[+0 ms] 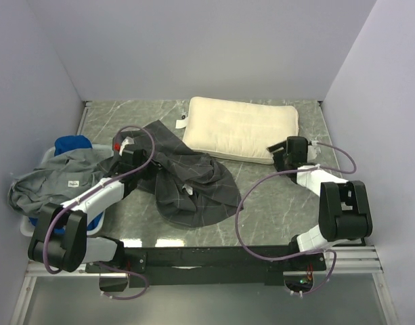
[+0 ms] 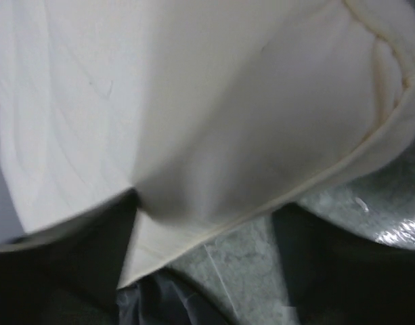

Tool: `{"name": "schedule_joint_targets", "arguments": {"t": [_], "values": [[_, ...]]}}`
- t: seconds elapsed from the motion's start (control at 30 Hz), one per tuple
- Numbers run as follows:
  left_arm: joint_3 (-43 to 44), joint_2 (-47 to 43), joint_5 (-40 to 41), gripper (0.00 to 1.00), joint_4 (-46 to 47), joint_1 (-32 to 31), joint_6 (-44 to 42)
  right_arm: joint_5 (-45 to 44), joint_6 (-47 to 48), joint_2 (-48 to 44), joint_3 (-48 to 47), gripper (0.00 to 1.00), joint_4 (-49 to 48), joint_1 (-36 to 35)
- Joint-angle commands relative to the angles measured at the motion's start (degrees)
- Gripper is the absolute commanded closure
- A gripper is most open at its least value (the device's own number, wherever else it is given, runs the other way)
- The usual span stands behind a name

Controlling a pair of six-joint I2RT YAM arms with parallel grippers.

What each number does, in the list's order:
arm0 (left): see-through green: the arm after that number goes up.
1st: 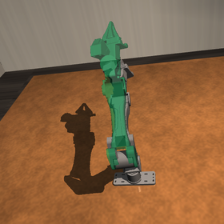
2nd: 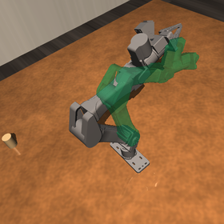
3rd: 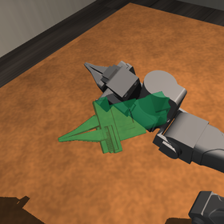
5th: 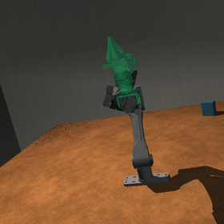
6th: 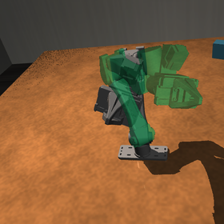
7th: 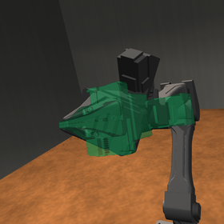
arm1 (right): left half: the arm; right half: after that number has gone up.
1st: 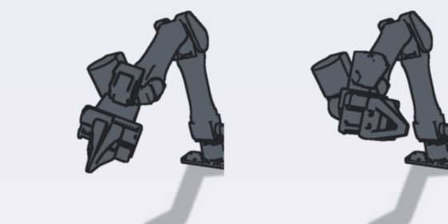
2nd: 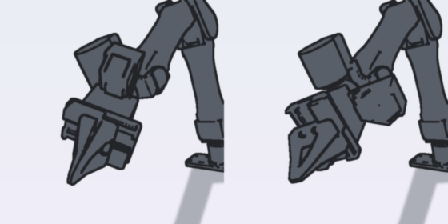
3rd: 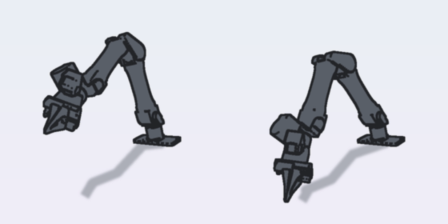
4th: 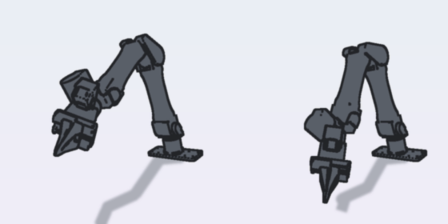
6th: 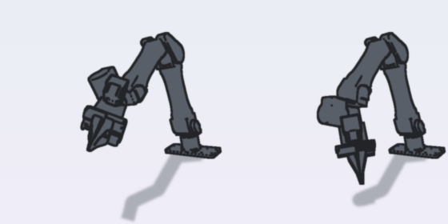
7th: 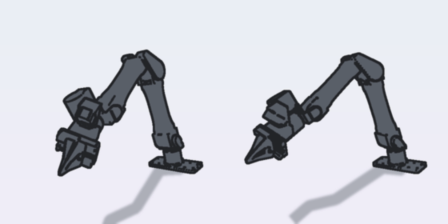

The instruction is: Put the pillow into the pillowcase

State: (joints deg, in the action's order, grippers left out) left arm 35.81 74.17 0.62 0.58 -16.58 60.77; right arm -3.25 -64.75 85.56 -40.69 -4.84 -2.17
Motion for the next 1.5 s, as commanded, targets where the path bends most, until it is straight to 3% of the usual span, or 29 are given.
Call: {"name": "schedule_joint_targets", "arguments": {"t": [0.0, 0.07, 0.23, 0.37, 0.43, 0.53, 0.57, 0.63, 0.67, 0.8, 0.93, 1.03, 1.17, 1.33, 1.47], "values": [[3.12, -2.01, -0.8, 0.99, 0.74, 0.23, 0.22, -0.53, -7.23, 0.31, 4.37, 0.55, -11.41, 1.91], [3.3, -2.28, -0.8, 0.99, 0.48, 0.23, 0.14, -0.62, -7.85, -1.43, 6.05, 1.0, -12.38, 4.72], [3.39, -2.28, -0.8, 0.99, 0.47, 0.32, -0.04, -8.07, -4.6, -16.53, 13.08, 1.0, -4.32, 6.83], [2.77, -2.45, 0.77, 0.99, 1.7, 0.23, 0.22, -12.66, -1.0, -40.04, 18.7, 1.0, 8.75, 8.5], [1.98, -2.28, 0.87, 0.99, 2.49, 0.23, 0.57, -13.97, 2.5, -47.21, 20.91, 1.0, 12.64, 8.85], [1.54, -1.4, 0.87, 0.99, 3.64, 0.23, 0.57, -13.37, 7.07, -55.05, 20.48, 0.86, 18.71, 9.56], [1.54, -1.14, 0.87, 0.99, 3.81, 0.23, 0.57, -12.32, 8.05, -55.58, 19.78, 0.74, 20.64, 9.64], [1.63, -0.52, 0.61, 0.99, 4.34, 0.06, 0.22, -10.21, 10.6, -54.63, 16.79, 0.62, 22.41, 9.56], [1.8, -0.26, 0.52, 0.99, 4.43, 0.14, 0.05, -5.76, 12.18, -53.58, 15.56, 0.51, 22.33, 9.64], [3.38, 1.23, 0.87, 0.98, 3.64, -0.12, -0.83, 4.2, 20.17, -50.06, 9.34, 0.33, 18.38, 6.67], [5.05, 2.38, 1.84, 0.99, 3.11, -0.65, -0.31, -5.18, 28.0, -38.41, 0.1, 0.13, 20.22, -11.66], [7.6, 3.52, 2.98, 0.99, 1.18, -1.09, 0.05, -10.35, 34.07, -26.74, -8.07, 0.03, 20.56, -18.71], [10.41, 3.62, 4.03, 0.99, -2.06, -1.35, -0.39, -20.29, 35.93, -12.63, -24.66, 0.0, 31.98, -22.77], [9.19, 1.59, 5.79, 0.98, -3.3, -1.35, -0.83, -20.03, 37.67, -3.93, -30.39, 0.0, 29.79, -24.89], [8.49, 0.8, 5.62, 0.98, -4.01, -1.35, -1.01, -20.22, 41.28, 10.04, -46.73, 0.0, 30.76, -25.33]]}}
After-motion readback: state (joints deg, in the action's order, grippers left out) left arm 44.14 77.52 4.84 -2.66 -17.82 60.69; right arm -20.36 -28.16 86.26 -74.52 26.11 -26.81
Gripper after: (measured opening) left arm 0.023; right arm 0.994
